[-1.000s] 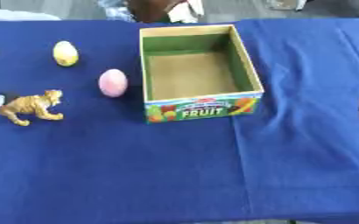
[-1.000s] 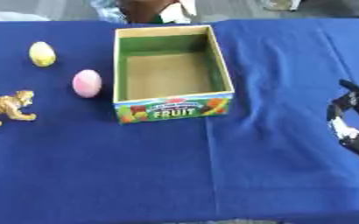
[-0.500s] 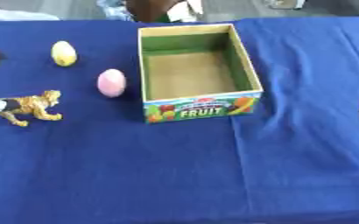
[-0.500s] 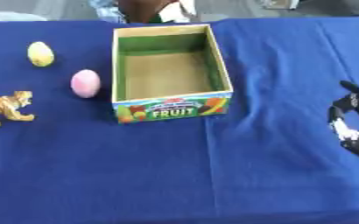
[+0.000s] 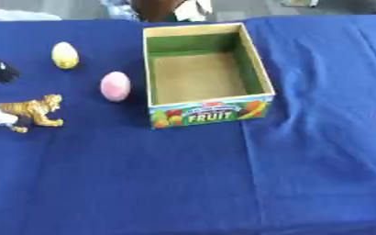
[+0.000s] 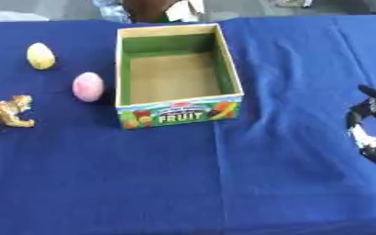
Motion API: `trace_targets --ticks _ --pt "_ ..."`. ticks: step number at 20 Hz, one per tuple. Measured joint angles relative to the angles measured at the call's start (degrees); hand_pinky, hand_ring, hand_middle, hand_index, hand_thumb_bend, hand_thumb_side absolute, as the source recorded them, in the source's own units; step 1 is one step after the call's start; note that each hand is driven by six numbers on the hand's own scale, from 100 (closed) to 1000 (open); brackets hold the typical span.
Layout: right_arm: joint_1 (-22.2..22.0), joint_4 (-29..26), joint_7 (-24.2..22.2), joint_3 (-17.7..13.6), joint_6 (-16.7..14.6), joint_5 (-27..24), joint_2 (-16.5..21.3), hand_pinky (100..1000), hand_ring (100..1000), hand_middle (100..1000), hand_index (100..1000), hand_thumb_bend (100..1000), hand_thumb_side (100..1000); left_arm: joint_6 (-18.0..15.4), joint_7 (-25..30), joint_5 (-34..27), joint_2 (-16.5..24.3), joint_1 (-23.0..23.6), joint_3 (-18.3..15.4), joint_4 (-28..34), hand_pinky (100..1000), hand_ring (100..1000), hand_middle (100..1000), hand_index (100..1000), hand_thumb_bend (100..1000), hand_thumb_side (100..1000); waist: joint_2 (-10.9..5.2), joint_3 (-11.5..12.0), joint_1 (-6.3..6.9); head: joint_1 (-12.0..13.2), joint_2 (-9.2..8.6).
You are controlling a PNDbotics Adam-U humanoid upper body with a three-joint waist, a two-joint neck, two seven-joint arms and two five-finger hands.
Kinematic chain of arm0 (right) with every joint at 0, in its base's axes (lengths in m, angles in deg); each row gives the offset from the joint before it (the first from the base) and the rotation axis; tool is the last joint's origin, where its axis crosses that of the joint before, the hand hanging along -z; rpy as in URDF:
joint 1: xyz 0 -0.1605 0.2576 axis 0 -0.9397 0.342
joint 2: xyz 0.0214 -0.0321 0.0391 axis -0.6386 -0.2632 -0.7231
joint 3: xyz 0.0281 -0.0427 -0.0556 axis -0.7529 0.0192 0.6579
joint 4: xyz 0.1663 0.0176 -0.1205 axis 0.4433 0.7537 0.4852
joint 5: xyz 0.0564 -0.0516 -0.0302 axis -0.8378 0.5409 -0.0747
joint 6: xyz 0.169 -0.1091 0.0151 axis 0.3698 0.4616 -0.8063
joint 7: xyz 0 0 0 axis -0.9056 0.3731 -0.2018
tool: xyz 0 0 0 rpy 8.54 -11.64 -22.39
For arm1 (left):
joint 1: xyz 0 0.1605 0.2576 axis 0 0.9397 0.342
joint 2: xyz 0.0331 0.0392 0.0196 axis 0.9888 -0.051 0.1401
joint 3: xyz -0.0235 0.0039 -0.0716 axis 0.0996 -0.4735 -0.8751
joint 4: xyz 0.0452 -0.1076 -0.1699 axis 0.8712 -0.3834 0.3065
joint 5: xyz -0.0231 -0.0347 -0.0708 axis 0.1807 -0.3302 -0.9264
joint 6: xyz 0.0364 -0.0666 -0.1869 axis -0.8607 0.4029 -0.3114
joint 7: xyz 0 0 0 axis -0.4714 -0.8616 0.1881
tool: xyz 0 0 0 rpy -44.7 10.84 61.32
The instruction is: Pick up objects on the table and place them in the box.
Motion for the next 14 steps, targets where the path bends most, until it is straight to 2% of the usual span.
trace_targets --ticks 6,11,13,14 --pt "0.0 0.0 -0.1 0.0 0.0 0.0 0.0 778 1000 491 460 100 479 0.1 0.1 1.0 -1.5 -0.3 0.8 -1.9 697 632 554 772 587 378 0.15 -0.3 0.15 0.1 0.0" --pt "0.0 0.0 -0.1 0.0 0.0 0.0 0.0 778 1000 491 460 100 480 0.7 -0.5 1.9 -2.3 -0.3 1.3 -2.9 655 549 466 716 443 363 0.2 -0.5 0.22 0.1 -0.01" --pt "0.0 0.0 -0.1 0.0 0.0 0.0 0.0 778 1000 491 460 100 480 1.0 -1.2 2.0 -2.4 -0.3 1.3 -2.9 624 493 398 661 296 333 0.2 -0.6 0.23 0.1 -0.01" --pt "0.0 0.0 -0.1 0.0 0.0 0.0 0.0 778 1000 490 460 100 481 1.2 -1.7 2.1 -2.4 -0.3 1.3 -2.9 602 454 341 612 189 308 0.21 -0.6 0.26 0.1 -0.02"
